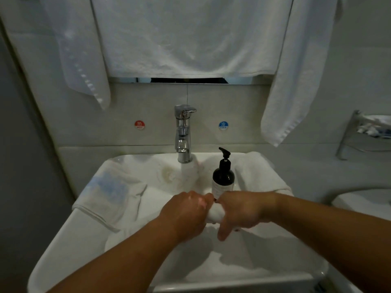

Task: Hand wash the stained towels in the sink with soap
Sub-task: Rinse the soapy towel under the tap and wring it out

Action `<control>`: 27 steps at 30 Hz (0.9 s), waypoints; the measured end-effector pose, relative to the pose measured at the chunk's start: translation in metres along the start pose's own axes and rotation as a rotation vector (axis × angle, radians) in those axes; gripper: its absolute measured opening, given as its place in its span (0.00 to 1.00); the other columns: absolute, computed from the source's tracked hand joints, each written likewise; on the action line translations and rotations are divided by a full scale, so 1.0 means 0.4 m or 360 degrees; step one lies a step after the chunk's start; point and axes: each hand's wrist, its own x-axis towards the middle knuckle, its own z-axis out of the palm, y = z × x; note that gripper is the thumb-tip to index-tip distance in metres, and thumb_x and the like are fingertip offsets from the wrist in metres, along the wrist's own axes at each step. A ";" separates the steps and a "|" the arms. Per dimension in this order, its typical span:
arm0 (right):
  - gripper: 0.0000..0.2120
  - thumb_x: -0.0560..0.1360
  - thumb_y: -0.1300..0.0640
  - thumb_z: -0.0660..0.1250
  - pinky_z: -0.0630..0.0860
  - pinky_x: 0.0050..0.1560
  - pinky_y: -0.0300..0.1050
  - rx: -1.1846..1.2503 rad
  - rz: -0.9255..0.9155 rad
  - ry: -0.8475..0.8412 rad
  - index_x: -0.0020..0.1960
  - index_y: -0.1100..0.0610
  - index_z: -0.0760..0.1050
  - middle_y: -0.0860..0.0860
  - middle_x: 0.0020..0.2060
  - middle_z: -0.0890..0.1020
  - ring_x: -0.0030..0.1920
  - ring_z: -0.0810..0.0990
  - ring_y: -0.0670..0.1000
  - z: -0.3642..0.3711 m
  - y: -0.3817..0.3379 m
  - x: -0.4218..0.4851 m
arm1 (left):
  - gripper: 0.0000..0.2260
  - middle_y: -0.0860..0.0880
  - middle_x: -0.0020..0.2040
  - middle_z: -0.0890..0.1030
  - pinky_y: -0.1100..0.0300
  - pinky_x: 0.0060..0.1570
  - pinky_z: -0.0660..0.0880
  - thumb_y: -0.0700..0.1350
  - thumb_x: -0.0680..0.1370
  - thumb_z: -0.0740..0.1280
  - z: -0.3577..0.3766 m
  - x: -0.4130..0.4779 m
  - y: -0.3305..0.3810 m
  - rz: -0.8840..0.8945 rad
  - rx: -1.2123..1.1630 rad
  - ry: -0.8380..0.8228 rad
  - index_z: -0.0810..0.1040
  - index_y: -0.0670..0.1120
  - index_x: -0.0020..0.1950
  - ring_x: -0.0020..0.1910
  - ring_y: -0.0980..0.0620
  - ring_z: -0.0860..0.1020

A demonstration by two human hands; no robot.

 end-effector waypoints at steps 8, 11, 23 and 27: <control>0.20 0.73 0.45 0.71 0.77 0.52 0.45 -0.0911 -0.0381 0.0810 0.63 0.44 0.73 0.48 0.54 0.82 0.51 0.82 0.52 0.053 0.035 -0.030 | 0.20 0.50 0.54 0.83 0.57 0.49 0.78 0.56 0.72 0.77 -0.001 0.020 0.018 -0.0135 -0.0387 -0.0326 0.80 0.52 0.61 0.50 0.50 0.82; 0.18 0.71 0.46 0.74 0.77 0.46 0.46 -0.1119 -0.0638 0.1051 0.58 0.48 0.77 0.49 0.47 0.85 0.44 0.85 0.53 0.062 0.058 -0.006 | 0.09 0.56 0.42 0.81 0.70 0.36 0.69 0.53 0.72 0.77 -0.002 0.014 0.019 -0.0155 -0.0665 -0.0401 0.82 0.55 0.49 0.39 0.59 0.79; 0.16 0.69 0.45 0.76 0.80 0.42 0.43 -0.0761 -0.0695 0.1174 0.52 0.45 0.74 0.44 0.42 0.81 0.39 0.79 0.44 0.055 0.070 0.008 | 0.15 0.52 0.47 0.85 0.52 0.50 0.81 0.55 0.67 0.78 -0.004 0.006 -0.010 -0.0341 -0.0828 -0.0315 0.83 0.52 0.50 0.45 0.51 0.83; 0.23 0.65 0.36 0.78 0.78 0.45 0.42 -0.0231 -0.0423 0.0466 0.49 0.46 0.73 0.44 0.45 0.80 0.45 0.78 0.44 -0.039 0.037 -0.032 | 0.16 0.52 0.51 0.84 0.53 0.49 0.81 0.52 0.75 0.73 -0.003 0.003 0.013 -0.0173 -0.0403 -0.0072 0.78 0.54 0.61 0.46 0.51 0.82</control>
